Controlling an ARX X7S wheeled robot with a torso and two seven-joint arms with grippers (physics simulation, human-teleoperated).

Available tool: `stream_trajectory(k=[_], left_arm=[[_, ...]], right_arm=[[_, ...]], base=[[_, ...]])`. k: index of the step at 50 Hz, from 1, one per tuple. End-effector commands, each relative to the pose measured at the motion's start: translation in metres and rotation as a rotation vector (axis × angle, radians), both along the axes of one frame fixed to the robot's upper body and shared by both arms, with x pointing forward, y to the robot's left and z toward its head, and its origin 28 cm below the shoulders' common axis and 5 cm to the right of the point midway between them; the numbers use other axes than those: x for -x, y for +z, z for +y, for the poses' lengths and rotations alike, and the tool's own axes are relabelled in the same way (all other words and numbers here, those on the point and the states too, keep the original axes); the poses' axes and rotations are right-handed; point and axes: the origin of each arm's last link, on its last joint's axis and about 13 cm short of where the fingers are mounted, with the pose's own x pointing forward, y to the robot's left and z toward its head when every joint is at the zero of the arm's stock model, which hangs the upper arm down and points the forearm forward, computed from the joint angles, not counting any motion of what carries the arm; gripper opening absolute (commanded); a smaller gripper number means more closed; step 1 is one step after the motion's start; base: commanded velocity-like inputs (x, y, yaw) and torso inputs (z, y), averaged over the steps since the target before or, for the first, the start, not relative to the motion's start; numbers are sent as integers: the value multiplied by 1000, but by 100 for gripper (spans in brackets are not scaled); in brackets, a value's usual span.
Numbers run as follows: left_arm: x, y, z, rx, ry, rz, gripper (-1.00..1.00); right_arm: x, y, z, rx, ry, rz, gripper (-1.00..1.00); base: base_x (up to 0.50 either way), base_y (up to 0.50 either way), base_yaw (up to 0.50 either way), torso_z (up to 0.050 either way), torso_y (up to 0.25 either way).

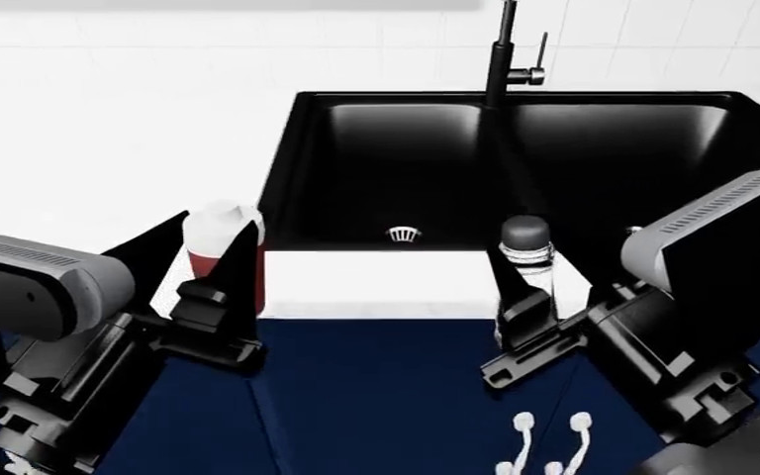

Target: Pick and place the shaker into the drawer. Then close the cabinet.

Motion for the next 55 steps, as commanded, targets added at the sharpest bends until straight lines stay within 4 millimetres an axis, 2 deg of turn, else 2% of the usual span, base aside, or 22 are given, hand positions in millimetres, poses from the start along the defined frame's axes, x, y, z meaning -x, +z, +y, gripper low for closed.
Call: stream_trajectory(k=[1,36,55], left_arm=[[1,2,0,11,0,-2,-100],[1,0,-1,8,-7,-1,-100],[2,2,0,8,-11,-7,-100]], right_arm=[[-1,1,1,4,2,-1,-100],[1,0,1,2,-9,-3,-100],[0,2,4,32,4,-13,-100]], base=[[-266,500,0,0,0],[-264,500,0,0,0],[-53,500,0,0,0]])
